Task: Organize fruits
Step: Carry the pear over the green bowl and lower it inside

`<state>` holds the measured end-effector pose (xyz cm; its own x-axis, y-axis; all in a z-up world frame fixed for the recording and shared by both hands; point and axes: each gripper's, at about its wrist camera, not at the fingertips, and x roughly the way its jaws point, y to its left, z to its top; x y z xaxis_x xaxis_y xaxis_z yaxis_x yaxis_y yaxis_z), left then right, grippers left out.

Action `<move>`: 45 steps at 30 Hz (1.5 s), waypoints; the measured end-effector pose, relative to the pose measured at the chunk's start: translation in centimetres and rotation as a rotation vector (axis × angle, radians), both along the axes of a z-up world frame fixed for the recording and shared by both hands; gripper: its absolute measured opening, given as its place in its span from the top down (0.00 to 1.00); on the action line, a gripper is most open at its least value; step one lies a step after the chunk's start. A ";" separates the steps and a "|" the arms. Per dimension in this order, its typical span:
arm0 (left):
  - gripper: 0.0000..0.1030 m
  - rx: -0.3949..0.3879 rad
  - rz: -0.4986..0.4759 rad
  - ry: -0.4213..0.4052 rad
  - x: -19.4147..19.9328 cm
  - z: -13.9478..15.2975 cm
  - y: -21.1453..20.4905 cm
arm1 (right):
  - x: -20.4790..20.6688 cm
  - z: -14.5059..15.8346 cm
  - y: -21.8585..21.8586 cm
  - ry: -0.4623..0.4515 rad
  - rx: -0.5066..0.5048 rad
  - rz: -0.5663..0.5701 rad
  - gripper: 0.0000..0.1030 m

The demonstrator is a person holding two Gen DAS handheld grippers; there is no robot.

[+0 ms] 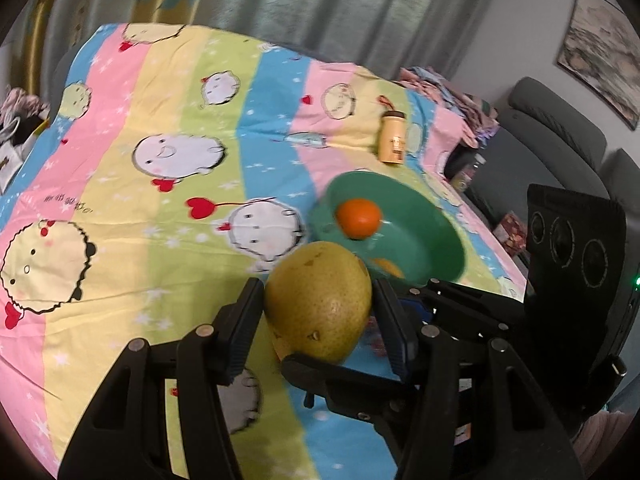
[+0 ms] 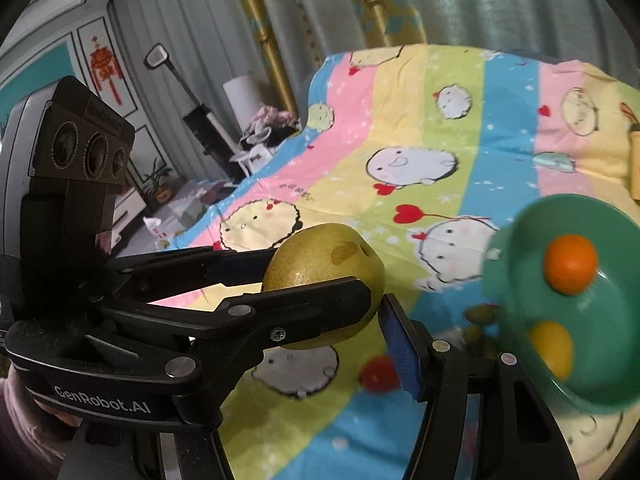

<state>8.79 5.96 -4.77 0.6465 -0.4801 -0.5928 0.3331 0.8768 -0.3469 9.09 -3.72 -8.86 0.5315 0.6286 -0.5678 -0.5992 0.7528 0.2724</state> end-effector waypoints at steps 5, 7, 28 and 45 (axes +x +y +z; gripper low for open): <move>0.46 0.018 -0.031 -0.006 -0.7 1.0 -2.5 | -1.3 0.7 -2.7 -0.013 0.028 -0.032 0.38; 0.46 0.030 -0.044 -0.006 -0.8 1.4 -3.5 | -1.5 0.9 -3.6 -0.014 0.045 -0.044 0.38; 0.46 0.053 -0.168 0.016 3.1 2.1 -10.7 | -0.1 1.3 -10.9 -0.059 0.085 -0.176 0.39; 0.45 0.074 -0.174 0.059 8.7 0.8 -13.0 | 5.1 -0.4 -13.4 -0.047 0.150 -0.203 0.40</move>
